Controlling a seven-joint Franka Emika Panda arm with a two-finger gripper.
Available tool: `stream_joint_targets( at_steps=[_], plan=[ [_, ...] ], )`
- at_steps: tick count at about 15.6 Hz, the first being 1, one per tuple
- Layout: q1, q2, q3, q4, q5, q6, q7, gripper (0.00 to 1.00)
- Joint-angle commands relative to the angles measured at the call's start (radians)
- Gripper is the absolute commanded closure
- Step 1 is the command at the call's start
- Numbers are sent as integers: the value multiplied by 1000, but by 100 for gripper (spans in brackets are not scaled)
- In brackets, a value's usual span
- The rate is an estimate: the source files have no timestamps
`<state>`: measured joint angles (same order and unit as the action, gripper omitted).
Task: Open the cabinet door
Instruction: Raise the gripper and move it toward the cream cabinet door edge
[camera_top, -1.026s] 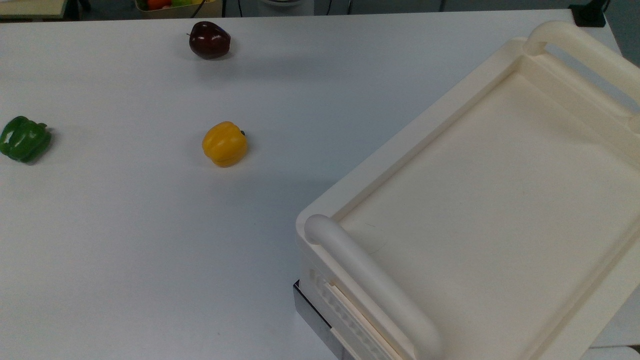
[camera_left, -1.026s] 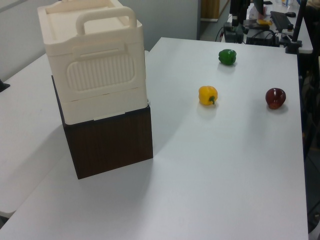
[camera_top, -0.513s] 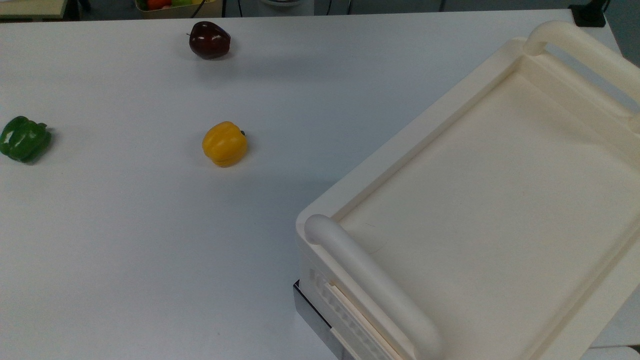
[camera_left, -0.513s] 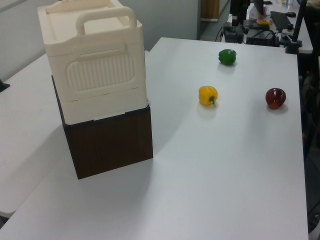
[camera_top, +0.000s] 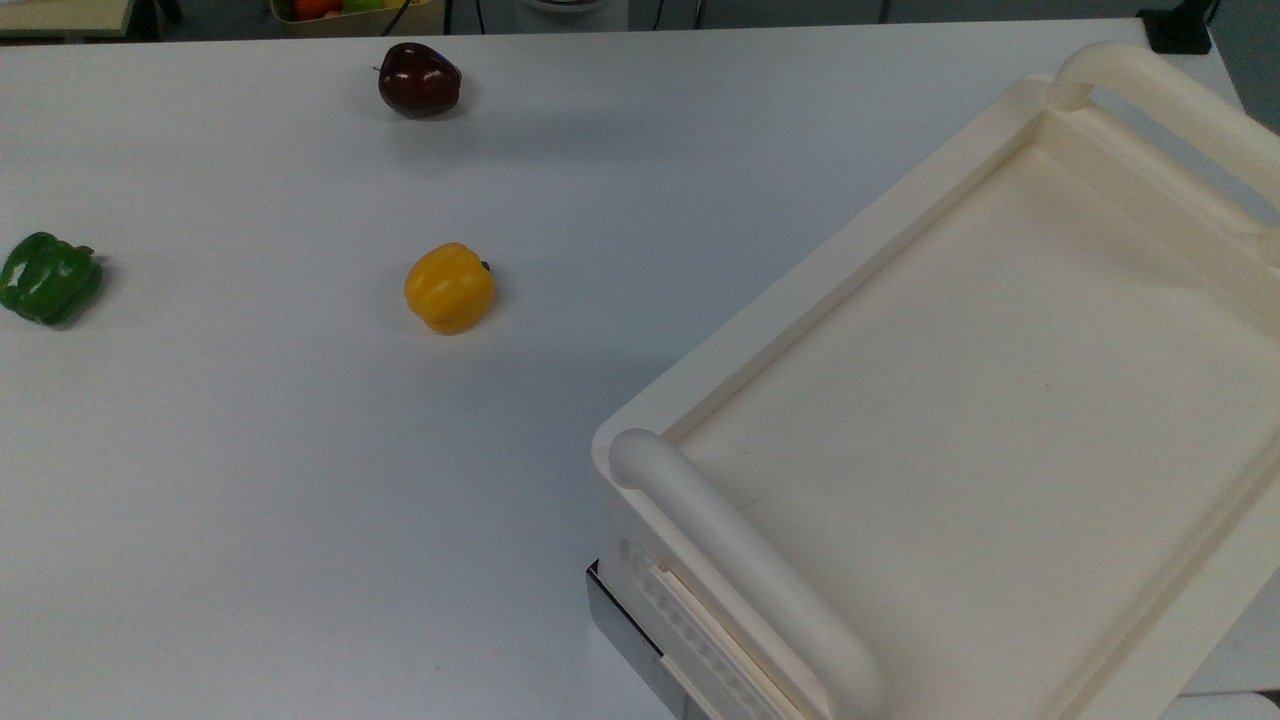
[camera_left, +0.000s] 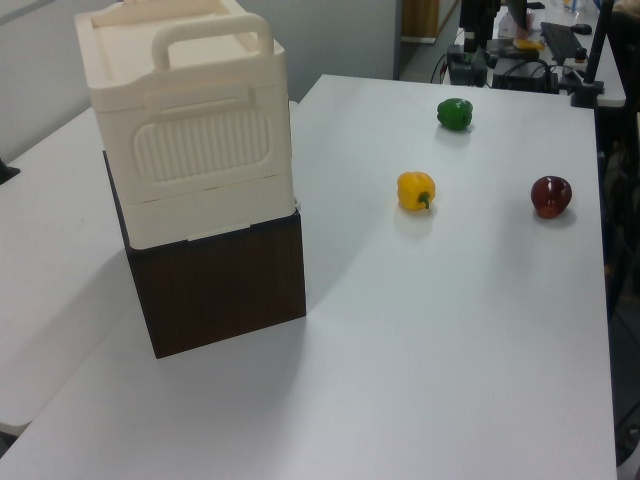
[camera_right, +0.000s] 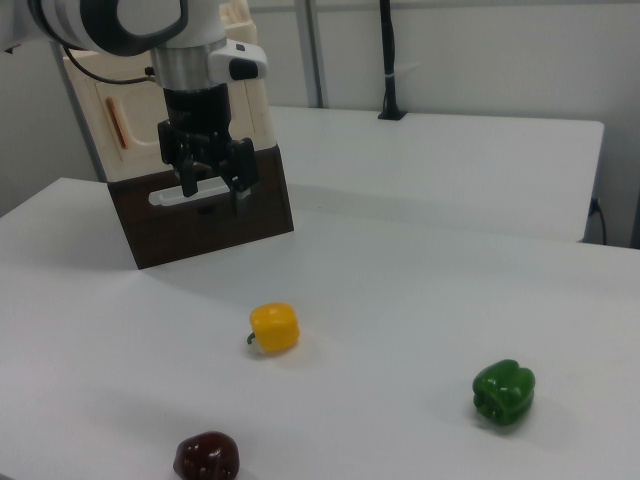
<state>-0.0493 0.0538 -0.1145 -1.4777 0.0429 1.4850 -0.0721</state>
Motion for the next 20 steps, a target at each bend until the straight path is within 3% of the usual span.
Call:
stream_joint_targets(
  at_steps=[1, 6, 8, 12, 15, 20],
  plan=[
    [9, -19, -2, -7, -18, -20, 2, 0],
    [29, -11, -2, -7, -15, 0, -5, 0],
    [71, 7, -14, -7, -5, 73, -20, 0],
    [221, 49, -92, -12, 11, 193, -168, 0],
    [313, 57, -143, -13, 132, 341, -192, 0],
    [410, 112, -136, -9, 161, 455, -190, 0]
  ],
)
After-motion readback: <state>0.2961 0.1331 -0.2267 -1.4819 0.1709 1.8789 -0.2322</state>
